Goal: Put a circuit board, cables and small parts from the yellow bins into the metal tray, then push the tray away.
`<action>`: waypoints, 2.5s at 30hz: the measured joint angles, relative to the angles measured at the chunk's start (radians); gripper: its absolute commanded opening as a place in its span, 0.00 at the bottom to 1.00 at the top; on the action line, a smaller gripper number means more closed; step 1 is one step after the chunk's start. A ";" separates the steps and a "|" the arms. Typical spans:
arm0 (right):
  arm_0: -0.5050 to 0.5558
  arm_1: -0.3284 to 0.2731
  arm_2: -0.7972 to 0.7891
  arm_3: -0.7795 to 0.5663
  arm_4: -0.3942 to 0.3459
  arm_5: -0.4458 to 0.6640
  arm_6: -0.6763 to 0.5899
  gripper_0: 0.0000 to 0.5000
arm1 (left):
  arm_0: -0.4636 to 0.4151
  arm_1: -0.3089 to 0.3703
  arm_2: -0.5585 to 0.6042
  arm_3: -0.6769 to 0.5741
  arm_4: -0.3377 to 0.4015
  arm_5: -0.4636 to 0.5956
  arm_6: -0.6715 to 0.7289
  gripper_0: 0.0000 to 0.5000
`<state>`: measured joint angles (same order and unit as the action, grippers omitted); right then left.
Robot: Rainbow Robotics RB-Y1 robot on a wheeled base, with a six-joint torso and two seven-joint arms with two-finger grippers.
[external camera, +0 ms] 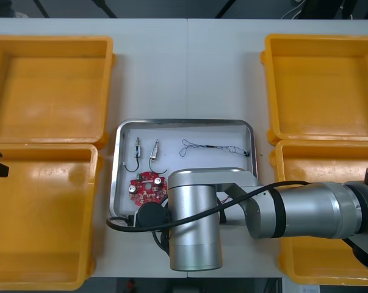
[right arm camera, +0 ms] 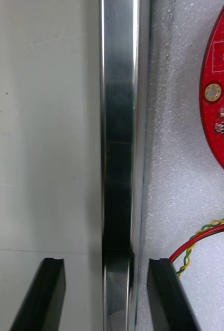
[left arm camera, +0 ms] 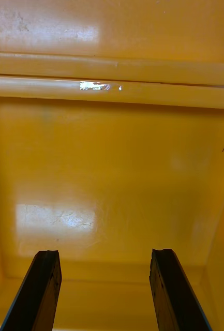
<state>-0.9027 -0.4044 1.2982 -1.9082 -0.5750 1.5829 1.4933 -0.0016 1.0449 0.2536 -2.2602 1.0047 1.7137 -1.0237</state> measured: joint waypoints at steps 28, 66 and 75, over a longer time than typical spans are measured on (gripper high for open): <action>-0.070 -0.066 0.001 -0.034 0.057 -0.012 0.001 0.00 | 0.051 0.049 0.000 -0.001 0.011 -0.068 0.000 1.00; -0.284 -0.104 0.004 0.279 0.124 -0.279 0.074 0.00 | 0.051 0.049 0.000 -0.002 0.018 -0.068 0.000 1.00; -0.319 -0.104 0.006 0.328 0.124 -0.330 0.127 0.00 | 0.051 0.049 0.000 -0.002 0.018 -0.068 0.000 1.00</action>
<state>-1.2214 -0.5088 1.3041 -1.5800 -0.4506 1.2529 1.6200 0.0499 1.0944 0.2536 -2.2620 1.0230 1.6460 -1.0237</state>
